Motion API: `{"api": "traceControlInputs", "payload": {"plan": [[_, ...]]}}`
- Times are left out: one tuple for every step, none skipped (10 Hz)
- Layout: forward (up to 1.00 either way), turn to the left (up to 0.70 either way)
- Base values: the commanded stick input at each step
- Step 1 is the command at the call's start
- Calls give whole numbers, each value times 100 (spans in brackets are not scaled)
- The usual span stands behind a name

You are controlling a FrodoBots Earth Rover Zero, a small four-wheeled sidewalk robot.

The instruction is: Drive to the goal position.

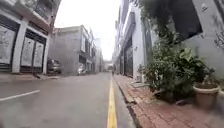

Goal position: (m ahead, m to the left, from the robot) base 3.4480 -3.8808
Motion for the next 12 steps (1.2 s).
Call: {"api": "traceControlInputs", "payload": {"plan": [[50,0],[50,0],[50,0],[50,0],[50,0],[50,0],[50,0],[50,0],[50,0],[50,0],[50,0],[50,0]]}}
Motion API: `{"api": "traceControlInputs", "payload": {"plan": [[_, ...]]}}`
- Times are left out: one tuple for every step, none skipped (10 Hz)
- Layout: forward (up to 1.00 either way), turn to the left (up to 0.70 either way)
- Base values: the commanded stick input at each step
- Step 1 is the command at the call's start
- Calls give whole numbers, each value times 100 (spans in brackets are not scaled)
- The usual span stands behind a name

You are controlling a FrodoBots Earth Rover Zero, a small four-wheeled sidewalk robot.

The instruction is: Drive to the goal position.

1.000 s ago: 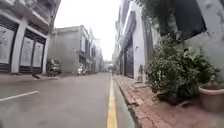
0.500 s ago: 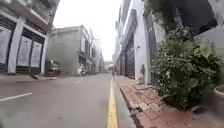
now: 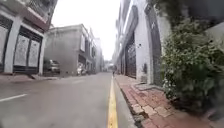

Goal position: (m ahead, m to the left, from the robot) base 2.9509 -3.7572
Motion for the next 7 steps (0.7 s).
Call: {"api": "traceControlInputs", "payload": {"plan": [[50,0],[50,0],[50,0],[50,0],[50,0],[50,0],[50,0]]}}
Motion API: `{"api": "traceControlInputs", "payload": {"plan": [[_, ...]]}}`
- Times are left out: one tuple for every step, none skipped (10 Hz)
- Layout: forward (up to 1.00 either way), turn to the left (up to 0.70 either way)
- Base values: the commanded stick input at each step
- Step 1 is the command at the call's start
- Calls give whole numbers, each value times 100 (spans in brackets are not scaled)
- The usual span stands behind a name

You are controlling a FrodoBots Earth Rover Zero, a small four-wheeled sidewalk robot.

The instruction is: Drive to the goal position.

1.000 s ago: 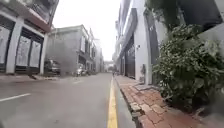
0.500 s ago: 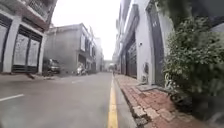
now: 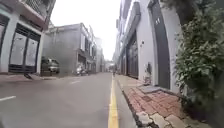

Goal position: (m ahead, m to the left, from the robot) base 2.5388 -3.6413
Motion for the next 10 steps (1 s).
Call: {"api": "traceControlInputs", "payload": {"plan": [[50,0],[50,0],[50,0],[50,2],[50,27],[50,12],[50,1],[50,0],[50,0],[50,0]]}}
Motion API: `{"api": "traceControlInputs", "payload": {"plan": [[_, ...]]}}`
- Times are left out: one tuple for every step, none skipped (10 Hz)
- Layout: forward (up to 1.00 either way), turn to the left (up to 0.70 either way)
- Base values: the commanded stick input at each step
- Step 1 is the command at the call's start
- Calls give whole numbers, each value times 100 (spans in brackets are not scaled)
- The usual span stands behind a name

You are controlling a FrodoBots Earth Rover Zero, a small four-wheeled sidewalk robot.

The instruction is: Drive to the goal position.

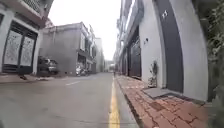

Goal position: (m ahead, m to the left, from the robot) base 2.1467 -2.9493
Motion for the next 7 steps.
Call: {"api": "traceControlInputs", "payload": {"plan": [[50,0],[50,0],[50,0],[50,0],[50,0],[50,0],[50,0]]}}
